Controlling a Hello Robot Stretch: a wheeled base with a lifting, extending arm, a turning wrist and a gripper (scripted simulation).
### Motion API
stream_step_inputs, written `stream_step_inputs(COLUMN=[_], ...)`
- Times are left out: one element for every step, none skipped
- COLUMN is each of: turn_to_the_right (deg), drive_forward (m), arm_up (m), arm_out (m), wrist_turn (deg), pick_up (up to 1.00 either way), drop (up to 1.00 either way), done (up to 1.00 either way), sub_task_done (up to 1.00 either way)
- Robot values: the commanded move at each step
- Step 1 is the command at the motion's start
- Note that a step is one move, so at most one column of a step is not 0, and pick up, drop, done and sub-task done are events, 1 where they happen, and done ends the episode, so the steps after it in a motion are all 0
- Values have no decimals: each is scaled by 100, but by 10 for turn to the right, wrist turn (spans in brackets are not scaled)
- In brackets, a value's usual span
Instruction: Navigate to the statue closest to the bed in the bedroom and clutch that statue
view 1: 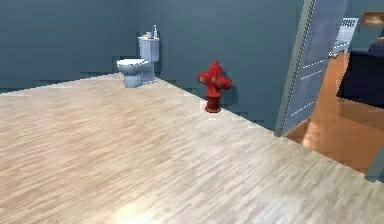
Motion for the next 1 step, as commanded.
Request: stream_step_inputs(turn_to_the_right=[0], drive_forward=[50], arm_up=[0], arm_out=[0], wrist_turn=[0], pick_up=[0], drop=[0], done=[0], sub_task_done=[0])
